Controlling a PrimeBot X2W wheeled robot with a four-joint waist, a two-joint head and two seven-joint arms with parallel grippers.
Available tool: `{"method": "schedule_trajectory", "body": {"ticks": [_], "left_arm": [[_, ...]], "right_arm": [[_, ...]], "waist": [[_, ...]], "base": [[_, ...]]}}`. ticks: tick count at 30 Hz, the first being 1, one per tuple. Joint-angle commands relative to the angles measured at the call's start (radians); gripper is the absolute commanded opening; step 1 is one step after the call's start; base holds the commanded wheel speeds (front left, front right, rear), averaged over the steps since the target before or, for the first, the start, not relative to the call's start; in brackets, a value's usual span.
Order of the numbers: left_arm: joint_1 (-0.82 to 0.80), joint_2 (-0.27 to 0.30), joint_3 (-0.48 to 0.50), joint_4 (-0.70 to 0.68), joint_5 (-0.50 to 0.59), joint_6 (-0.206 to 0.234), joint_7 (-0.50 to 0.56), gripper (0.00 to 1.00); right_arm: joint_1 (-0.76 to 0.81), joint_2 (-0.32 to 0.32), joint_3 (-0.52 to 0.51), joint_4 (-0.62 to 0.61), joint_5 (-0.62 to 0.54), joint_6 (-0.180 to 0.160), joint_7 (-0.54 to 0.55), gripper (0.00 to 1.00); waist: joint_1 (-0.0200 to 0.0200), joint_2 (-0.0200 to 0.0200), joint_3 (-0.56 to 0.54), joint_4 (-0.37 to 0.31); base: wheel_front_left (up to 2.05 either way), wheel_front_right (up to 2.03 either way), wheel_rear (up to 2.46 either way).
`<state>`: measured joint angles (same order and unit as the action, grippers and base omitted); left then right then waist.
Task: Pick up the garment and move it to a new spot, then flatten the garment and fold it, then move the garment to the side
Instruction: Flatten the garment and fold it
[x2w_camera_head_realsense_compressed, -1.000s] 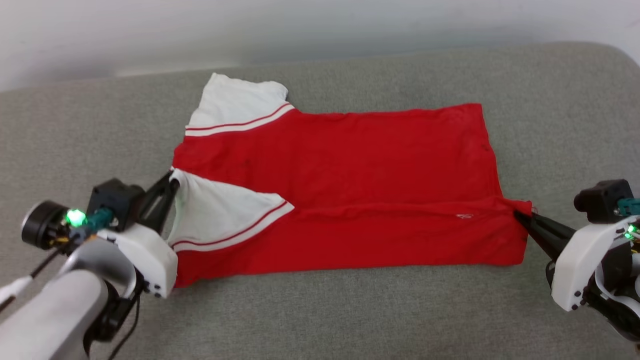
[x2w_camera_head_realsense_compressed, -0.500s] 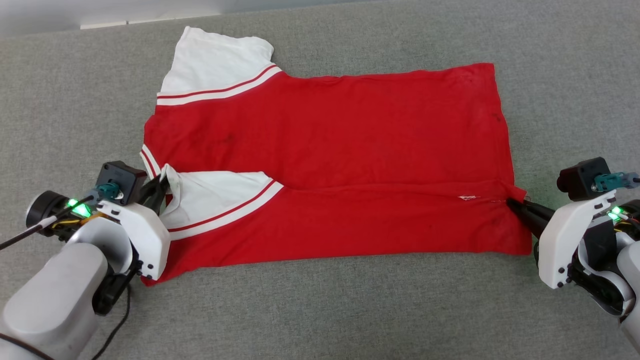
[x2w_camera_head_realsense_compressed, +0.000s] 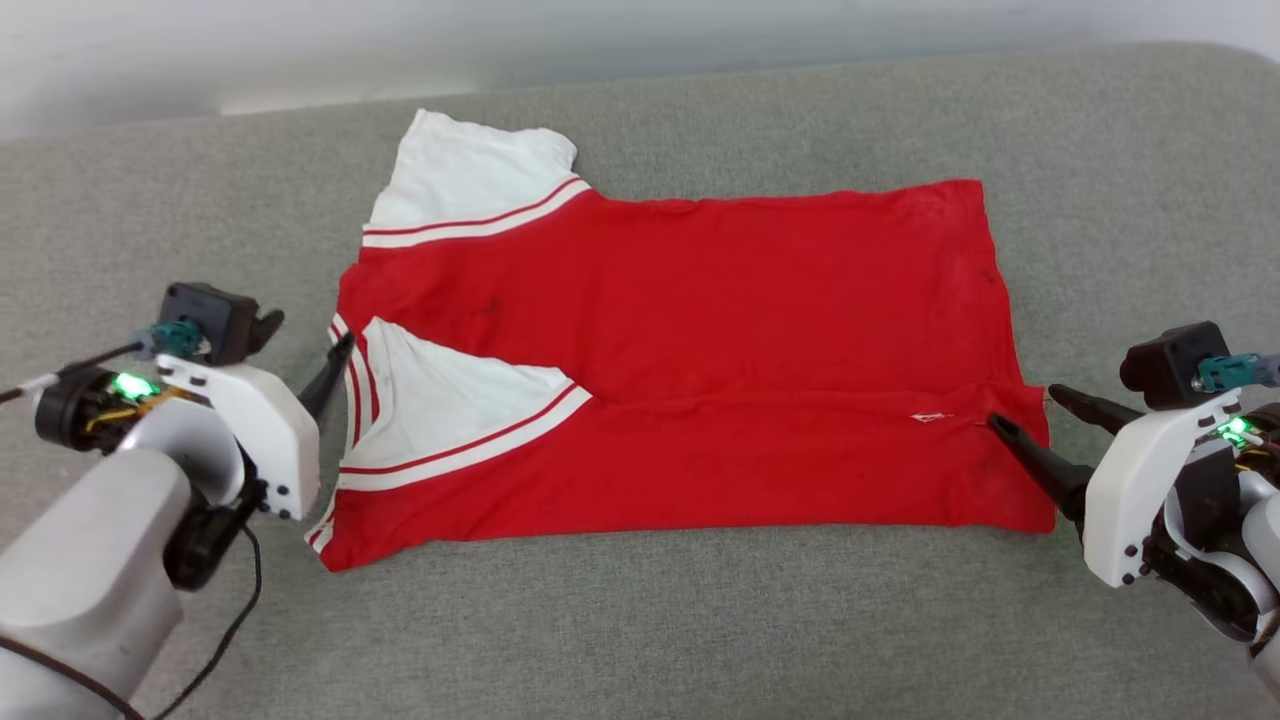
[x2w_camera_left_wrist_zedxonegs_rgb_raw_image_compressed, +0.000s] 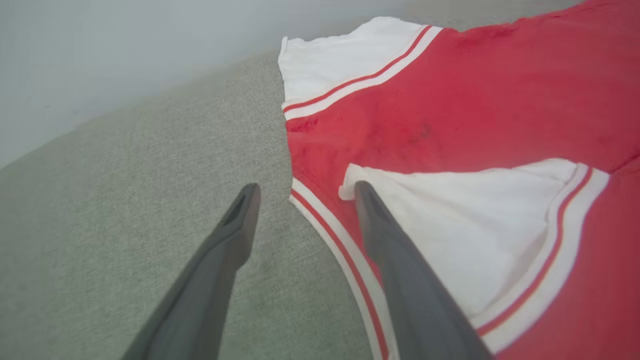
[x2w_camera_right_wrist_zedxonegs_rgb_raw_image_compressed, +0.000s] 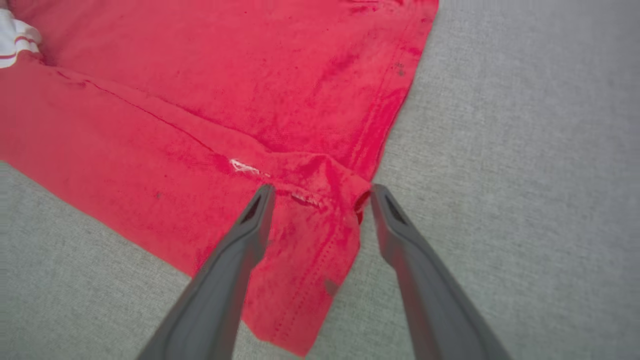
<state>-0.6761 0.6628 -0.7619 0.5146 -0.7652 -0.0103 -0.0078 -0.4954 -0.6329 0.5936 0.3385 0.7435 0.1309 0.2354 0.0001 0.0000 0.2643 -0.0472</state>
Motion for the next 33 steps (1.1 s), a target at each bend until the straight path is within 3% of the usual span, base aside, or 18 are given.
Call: {"method": "schedule_trajectory", "body": {"ticks": [1, 7, 17, 20, 33], "left_arm": [[-0.017, 0.015, 0.017, -0.022, -0.004, 0.004, 0.001, 1.0], [-0.029, 0.077, 0.012, -0.142, -0.056, -0.015, 0.15, 1.0], [-0.052, 0.161, -0.073, -0.288, -0.224, -0.069, 0.639, 1.0], [-0.058, 0.173, -0.094, -0.3, -0.26, -0.077, 0.739, 1.0], [-0.004, 0.14, -0.2, -0.193, -0.267, -0.086, 0.876, 1.0]], "right_arm": [[0.016, -0.006, -0.003, -0.01, -0.007, 0.0, -0.005, 1.0], [0.044, -0.016, -0.016, -0.044, -0.015, 0.0, 0.013, 1.0], [0.058, -0.001, -0.024, -0.091, -0.02, 0.0, 0.056, 1.0], [0.048, 0.005, -0.018, -0.099, -0.021, 0.0, 0.071, 1.0], [-0.003, 0.029, 0.03, -0.08, 0.006, 0.0, 0.108, 1.0]], "waist": [[-0.0001, 0.0, -0.024, 0.008], [-0.0001, 0.0, -0.059, 0.018], [-0.0001, 0.0, -0.058, 0.017], [-0.0001, 0.0, -0.051, 0.007], [-0.0001, 0.0, -0.02, -0.033]], "base": [[0.0, 0.0, 0.0], [0.0, 0.0, 0.0], [0.0, 0.0, 0.0], [0.0, 0.0, 0.0], [0.0, 0.0, 0.0]]}}
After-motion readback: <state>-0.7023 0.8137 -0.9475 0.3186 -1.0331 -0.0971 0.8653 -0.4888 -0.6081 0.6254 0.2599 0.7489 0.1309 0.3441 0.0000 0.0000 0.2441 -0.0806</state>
